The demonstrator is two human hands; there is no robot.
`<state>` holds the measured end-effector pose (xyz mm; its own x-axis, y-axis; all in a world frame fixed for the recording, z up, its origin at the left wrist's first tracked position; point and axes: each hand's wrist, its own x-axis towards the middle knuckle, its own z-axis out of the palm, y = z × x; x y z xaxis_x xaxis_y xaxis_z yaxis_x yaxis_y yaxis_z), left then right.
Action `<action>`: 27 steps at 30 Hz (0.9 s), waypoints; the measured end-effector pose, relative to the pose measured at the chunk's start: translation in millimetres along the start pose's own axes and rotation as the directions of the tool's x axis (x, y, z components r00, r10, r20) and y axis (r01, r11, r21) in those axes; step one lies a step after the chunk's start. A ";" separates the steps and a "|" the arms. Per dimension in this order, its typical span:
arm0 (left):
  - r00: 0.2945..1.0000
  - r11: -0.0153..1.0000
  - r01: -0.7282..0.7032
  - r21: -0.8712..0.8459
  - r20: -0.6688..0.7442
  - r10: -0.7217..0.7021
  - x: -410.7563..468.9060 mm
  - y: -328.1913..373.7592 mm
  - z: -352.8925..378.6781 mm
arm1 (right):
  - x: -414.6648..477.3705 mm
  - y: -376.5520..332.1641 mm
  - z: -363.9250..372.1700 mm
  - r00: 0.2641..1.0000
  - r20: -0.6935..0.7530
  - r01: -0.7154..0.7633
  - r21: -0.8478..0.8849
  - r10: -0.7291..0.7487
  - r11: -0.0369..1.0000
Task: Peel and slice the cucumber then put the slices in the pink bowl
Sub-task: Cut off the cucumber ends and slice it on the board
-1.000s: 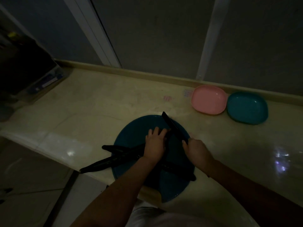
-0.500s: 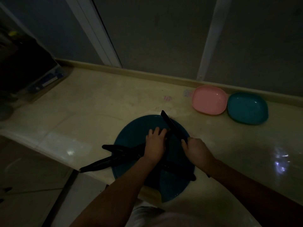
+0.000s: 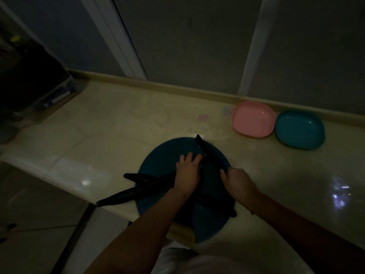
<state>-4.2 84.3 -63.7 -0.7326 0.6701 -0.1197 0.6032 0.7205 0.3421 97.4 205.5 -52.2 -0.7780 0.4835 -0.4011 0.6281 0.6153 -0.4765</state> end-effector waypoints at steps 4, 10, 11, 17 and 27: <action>1.000 1.000 0.009 0.012 0.012 -0.009 0.6 -0.6 1.1 | -4.5 -3.9 -5.0 1.000 -0.007 0.024 -0.001 -0.024 1.000; 1.000 1.000 0.012 0.006 0.000 -0.012 0.7 0.3 1.0 | -5.3 -6.5 -8.7 1.000 0.001 0.022 0.022 -0.022 1.000; 1.000 1.000 0.010 0.000 -0.004 -0.010 0.5 0.4 0.9 | -5.6 -6.6 -8.2 1.000 -0.004 0.024 0.031 -0.024 0.999; 1.000 1.000 0.009 -0.003 -0.012 -0.009 -0.2 0.4 -0.1 | -6.8 -7.7 -8.0 1.000 0.016 0.008 0.039 -0.009 0.999; 1.000 1.000 0.020 0.007 0.006 -0.020 1.0 0.3 1.8 | -2.3 -5.5 0.2 0.999 0.034 -0.006 0.025 0.005 1.000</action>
<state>-4.2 85.6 -65.4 -0.7422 0.6569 -0.1325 0.5909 0.7348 0.3329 95.7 200.9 -48.8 -0.7740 0.4650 -0.4297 0.6326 0.5967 -0.4937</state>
